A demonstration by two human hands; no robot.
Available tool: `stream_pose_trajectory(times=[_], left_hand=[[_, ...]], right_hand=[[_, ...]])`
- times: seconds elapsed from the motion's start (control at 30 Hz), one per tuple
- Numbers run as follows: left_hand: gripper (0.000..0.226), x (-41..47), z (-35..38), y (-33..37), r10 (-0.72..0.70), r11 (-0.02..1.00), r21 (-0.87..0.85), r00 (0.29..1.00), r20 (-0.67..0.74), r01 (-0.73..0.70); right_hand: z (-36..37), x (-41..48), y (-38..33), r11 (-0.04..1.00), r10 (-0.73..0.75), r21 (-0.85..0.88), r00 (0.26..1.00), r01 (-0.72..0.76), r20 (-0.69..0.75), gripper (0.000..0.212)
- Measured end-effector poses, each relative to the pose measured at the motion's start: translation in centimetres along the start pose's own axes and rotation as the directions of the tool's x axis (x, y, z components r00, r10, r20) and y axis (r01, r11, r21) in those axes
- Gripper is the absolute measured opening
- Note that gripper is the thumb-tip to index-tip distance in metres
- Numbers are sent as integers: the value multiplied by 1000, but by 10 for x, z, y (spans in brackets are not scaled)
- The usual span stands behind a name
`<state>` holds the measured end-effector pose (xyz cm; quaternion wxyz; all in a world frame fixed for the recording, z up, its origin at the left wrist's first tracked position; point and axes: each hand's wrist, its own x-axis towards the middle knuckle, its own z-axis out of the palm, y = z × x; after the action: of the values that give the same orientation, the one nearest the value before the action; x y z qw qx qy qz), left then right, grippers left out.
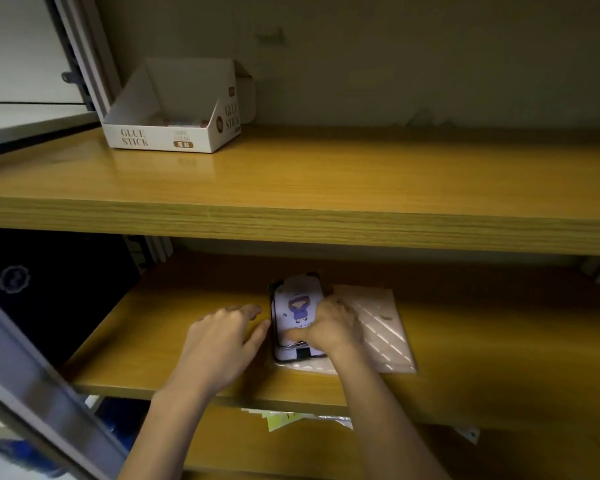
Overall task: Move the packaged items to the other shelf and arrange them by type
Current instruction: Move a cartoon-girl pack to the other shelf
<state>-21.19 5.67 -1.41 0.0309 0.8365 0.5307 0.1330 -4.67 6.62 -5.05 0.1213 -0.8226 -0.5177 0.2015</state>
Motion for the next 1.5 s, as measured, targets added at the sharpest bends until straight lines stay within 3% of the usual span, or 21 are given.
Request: stream_pose_trajectory(times=[0.17,0.27,0.37,0.47,0.6,0.87,0.97,1.03,1.27,1.5], left_hand=[[39,7,1,15,43,999,-14,999,-12,-43],[37,12,5,37,114,993,-24,993,-10,-114],[36,14,10,69,224,974,-29,975,-1,-224],[39,15,16,110,336,941,-50,941,26,-335],[41,9,24,174,479,877,-76,874,77,-474],[44,-23,34,314,700,712,-137,711,70,-688],[45,-43,41,373,752,658,-141,656,67,-740],[44,-58,45,412,768,639,-129,637,65,-758],[38,-106,60,534,812,577,-163,584,11,-800],[41,-111,78,622,845,527,-177,534,4,-831]], right_hand=[[-22,-16,26,971,-34,235,998,46,-57,34],[-46,-37,59,921,15,388,998,9,-59,28],[-64,-69,99,796,132,601,990,-71,-58,27],[-75,-95,143,725,197,685,975,-72,-106,15],[-94,-128,200,697,316,709,934,-109,-168,18],[-141,-221,314,508,501,861,826,-38,-259,40],[-156,-255,367,478,563,877,780,-37,-274,27],[-165,-277,399,466,596,884,749,-31,-288,11],[-199,-333,507,476,649,879,690,-38,-322,9],[-229,-347,586,437,672,900,664,1,-327,31]])
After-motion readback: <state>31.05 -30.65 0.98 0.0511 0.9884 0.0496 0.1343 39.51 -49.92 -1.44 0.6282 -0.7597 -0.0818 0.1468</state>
